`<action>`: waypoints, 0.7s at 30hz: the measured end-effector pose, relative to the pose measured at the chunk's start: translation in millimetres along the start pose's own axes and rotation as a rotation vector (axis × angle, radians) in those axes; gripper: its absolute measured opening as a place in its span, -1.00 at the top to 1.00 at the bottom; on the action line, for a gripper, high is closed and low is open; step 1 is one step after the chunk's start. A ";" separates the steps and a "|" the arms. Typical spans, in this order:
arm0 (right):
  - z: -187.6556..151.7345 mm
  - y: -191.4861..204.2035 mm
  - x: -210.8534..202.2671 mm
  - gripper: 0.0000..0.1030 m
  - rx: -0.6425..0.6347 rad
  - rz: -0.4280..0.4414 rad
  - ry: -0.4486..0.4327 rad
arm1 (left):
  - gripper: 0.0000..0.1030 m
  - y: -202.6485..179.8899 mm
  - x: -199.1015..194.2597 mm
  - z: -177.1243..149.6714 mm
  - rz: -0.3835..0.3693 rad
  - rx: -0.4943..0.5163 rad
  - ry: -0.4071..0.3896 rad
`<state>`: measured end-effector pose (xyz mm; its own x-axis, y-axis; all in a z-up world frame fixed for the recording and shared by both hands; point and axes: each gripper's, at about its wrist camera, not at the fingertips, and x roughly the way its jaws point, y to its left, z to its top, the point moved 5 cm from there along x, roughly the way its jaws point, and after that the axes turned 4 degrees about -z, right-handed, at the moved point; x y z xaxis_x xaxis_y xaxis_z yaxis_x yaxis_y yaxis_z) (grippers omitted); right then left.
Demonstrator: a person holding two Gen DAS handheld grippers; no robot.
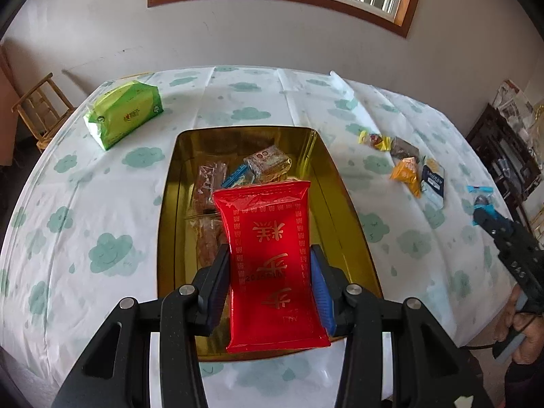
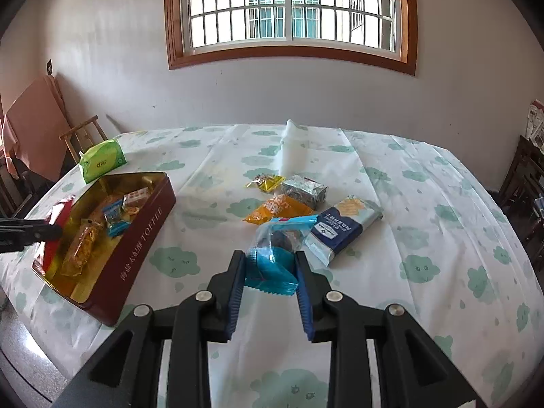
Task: Organize snacks
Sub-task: 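Carry the red packet into the tin and open the left gripper while the right gripper grasps a blue-wrapped candy, then carry the blue-wrapped candy into the tin and open the right gripper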
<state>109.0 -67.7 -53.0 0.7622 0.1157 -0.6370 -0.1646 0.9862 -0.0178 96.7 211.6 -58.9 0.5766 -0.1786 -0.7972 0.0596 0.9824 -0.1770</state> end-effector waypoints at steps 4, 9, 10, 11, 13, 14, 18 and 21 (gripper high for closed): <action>1.5 3.4 -3.8 0.45 -0.003 0.010 -0.006 | 0.20 -1.1 8.9 2.9 0.018 0.026 0.007; 2.6 9.1 -7.5 0.45 -0.007 0.021 -0.008 | 0.20 4.1 21.4 0.6 0.028 0.038 0.036; 3.0 11.0 -8.7 0.45 -0.009 0.025 -0.009 | 0.20 6.2 24.8 -0.9 0.040 0.038 0.047; 3.4 12.4 -9.6 0.45 -0.011 0.026 -0.010 | 0.20 7.5 26.7 -1.4 0.044 0.038 0.052; 4.9 16.2 -11.5 0.45 -0.017 0.031 -0.013 | 0.20 10.8 29.9 -3.5 0.046 0.036 0.060; 5.4 18.1 -12.2 0.45 -0.020 0.034 -0.014 | 0.19 11.8 30.7 -4.2 0.047 0.035 0.060; 7.7 26.3 -15.5 0.44 -0.025 0.049 -0.018 | 0.20 13.9 28.2 -3.7 0.043 0.036 0.036; 9.6 33.7 -17.0 0.44 -0.035 0.058 -0.020 | 0.20 14.9 26.1 -3.2 0.042 0.031 0.029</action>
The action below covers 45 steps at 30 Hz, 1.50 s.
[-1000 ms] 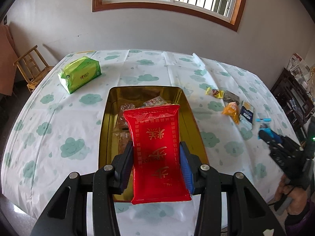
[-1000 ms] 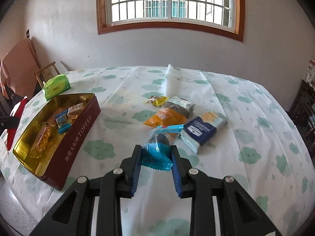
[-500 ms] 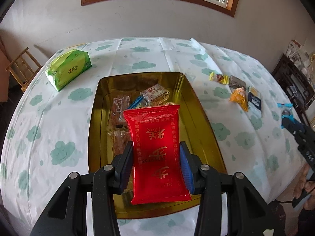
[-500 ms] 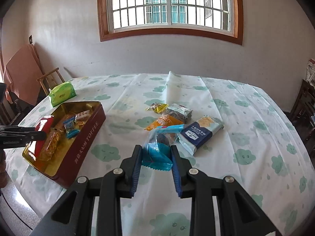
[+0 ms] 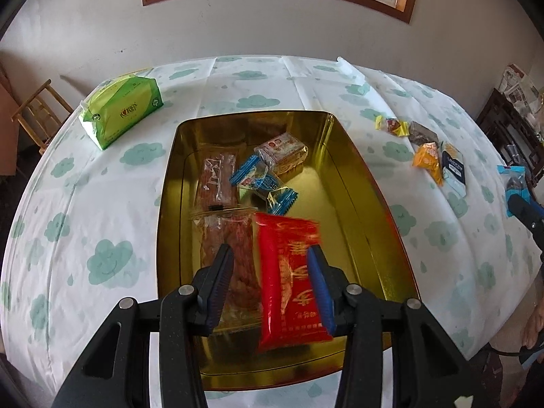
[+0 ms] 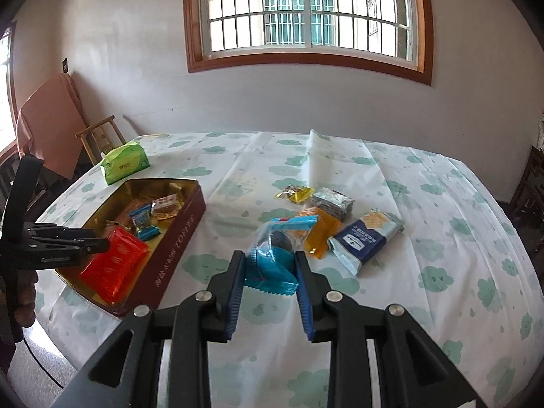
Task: Organize snacks
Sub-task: 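Carry the blue-wrapped candy into the tin and open the right gripper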
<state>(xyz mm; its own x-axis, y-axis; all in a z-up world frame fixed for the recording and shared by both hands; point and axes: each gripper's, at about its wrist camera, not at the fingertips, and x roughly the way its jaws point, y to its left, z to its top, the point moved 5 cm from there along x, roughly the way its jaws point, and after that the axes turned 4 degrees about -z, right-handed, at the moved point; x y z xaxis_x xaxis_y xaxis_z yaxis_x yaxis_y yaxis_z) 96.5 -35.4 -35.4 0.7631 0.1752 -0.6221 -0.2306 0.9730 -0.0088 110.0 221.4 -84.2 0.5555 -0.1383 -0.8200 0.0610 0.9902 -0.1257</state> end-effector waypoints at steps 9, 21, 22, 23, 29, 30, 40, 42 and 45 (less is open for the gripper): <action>17.0 32.8 -3.4 0.44 -0.031 0.077 -0.017 | -0.04 -3.6 -28.5 -4.4 0.017 -0.020 -0.077; 53.3 105.5 32.7 0.44 -0.041 0.283 0.037 | -0.28 -9.3 -63.0 -6.3 0.095 -0.025 -0.155; 54.1 111.2 39.6 0.45 -0.039 0.302 0.054 | -0.32 -8.3 -64.4 -6.9 0.096 -0.028 -0.158; 54.8 116.4 46.2 0.44 -0.038 0.315 0.067 | -0.36 -5.8 -65.8 -7.6 0.103 -0.038 -0.159; 53.7 136.5 85.2 0.44 -0.031 0.340 0.143 | -0.38 7.2 -65.6 -10.9 0.132 -0.082 -0.153; 53.0 140.9 91.5 0.44 -0.034 0.340 0.154 | -0.38 8.9 -65.2 -11.3 0.131 -0.087 -0.152; 50.7 164.2 128.3 0.44 -0.100 0.306 0.200 | -0.39 12.4 -67.9 -13.5 0.126 -0.086 -0.169; 49.7 165.0 131.9 0.44 -0.108 0.301 0.206 | -0.39 12.0 -67.6 -13.5 0.125 -0.084 -0.168; 48.4 167.0 138.0 0.44 -0.125 0.283 0.212 | -0.39 12.2 -67.7 -13.2 0.123 -0.082 -0.169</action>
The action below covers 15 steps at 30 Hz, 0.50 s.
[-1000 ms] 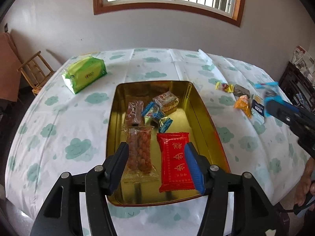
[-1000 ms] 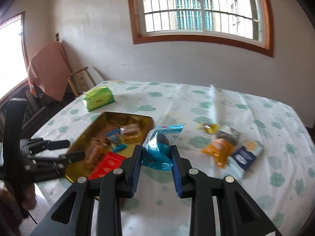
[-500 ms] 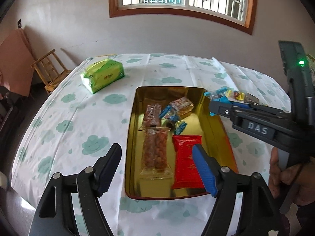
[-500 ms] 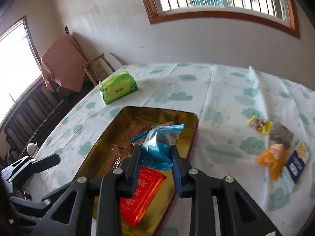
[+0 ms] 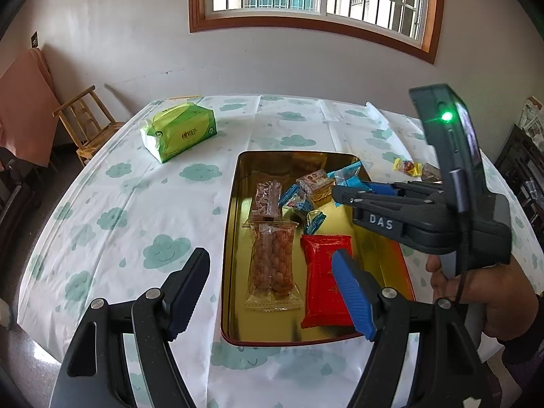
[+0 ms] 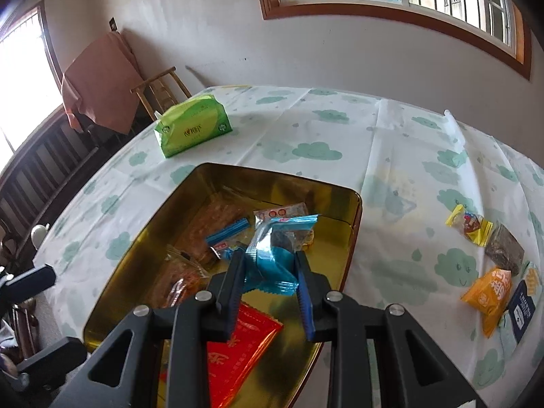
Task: Organize snacks
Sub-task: 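Carry the blue-wrapped candy into the tin and open the right gripper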
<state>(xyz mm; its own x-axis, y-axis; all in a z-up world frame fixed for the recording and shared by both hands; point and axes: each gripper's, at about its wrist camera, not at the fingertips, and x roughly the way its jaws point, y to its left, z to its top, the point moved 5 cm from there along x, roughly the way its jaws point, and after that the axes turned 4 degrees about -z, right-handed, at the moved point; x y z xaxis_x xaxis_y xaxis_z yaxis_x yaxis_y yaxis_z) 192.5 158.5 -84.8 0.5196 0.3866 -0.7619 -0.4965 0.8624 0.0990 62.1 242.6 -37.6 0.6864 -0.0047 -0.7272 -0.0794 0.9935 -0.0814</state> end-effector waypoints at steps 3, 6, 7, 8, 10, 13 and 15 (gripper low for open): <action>0.1 3.1 4.8 0.44 -0.029 -0.026 0.005 | -0.39 1.5 -0.6 -0.2 0.000 -0.004 -0.005; 1.0 5.8 7.4 0.43 -0.045 -0.041 0.004 | -0.39 4.4 -0.2 0.0 0.005 -0.012 -0.008; 1.0 7.0 8.0 0.43 -0.050 -0.044 0.005 | -0.39 5.2 -0.3 0.1 0.002 -0.016 -0.007; 1.2 7.9 8.6 0.42 -0.058 -0.054 0.004 | -0.39 6.0 -0.6 0.6 0.002 -0.019 -0.008; 1.4 9.9 8.8 0.42 -0.072 -0.065 -0.001 | -0.39 6.9 -1.4 0.5 0.006 -0.021 -0.008; 2.8 11.7 7.7 0.41 -0.087 -0.088 -0.014 | -0.39 7.9 -3.4 0.2 0.006 -0.021 -0.014; 4.3 11.7 5.9 0.40 -0.084 -0.085 -0.018 | -0.39 8.2 -4.8 0.5 0.011 -0.021 -0.016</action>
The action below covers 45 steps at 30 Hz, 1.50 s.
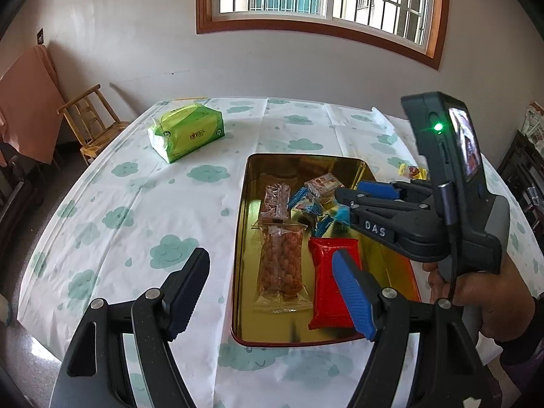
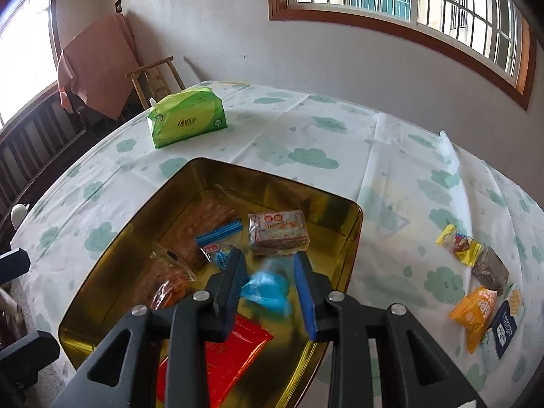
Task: Organize snacks
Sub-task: 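Carry the blue-wrapped candy into the tin and open the right gripper, then move the left tool to the orange snack bag and grasp it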
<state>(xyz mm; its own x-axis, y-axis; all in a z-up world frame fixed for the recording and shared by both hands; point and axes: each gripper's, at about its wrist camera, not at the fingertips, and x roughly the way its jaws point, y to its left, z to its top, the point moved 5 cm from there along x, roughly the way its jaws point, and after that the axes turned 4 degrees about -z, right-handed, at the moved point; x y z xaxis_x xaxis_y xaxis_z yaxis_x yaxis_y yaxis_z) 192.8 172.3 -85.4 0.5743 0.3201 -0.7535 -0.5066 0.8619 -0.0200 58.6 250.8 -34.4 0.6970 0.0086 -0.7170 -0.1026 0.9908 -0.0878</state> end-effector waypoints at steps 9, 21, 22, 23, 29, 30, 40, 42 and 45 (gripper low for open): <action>0.7 -15.4 -55.5 0.38 0.076 0.062 -0.177 | -0.40 -0.4 -5.5 -2.0 0.033 0.010 -0.016; -67.8 -88.6 -127.0 0.37 0.160 -0.082 -0.263 | -0.45 -31.5 -11.8 -6.2 0.113 0.089 -0.071; -74.0 -93.1 -131.2 0.37 0.163 -0.094 -0.265 | -0.46 -36.6 -12.0 -7.1 0.120 0.095 -0.085; -79.3 -97.1 -134.9 0.37 0.165 -0.105 -0.267 | -0.46 -40.0 -11.3 -7.4 0.126 0.098 -0.090; -111.6 -128.3 -148.7 0.30 0.205 -0.166 -0.266 | -0.47 -74.0 -5.7 -10.8 0.101 0.143 -0.105; -117.4 -136.0 -149.8 0.30 0.217 -0.180 -0.261 | -0.47 -79.7 -5.6 -10.7 0.104 0.157 -0.108; -179.4 -235.0 -149.9 0.30 0.397 -0.342 -0.210 | -0.50 -143.9 -1.3 6.8 -0.021 0.275 -0.097; -191.5 -254.8 -147.1 0.30 0.432 -0.377 -0.189 | -0.50 -158.0 3.9 12.9 -0.064 0.304 -0.073; -204.8 -277.1 -143.1 0.30 0.479 -0.404 -0.168 | -0.51 -179.1 15.4 23.5 -0.132 0.332 -0.027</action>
<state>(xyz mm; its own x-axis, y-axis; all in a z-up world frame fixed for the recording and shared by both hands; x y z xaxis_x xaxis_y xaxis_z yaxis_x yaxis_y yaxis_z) 119.2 -192.8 -106.6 0.7718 -0.0423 -0.6345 0.0909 0.9949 0.0442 104.3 76.6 -13.5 0.7078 -0.1228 -0.6956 0.2226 0.9734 0.0547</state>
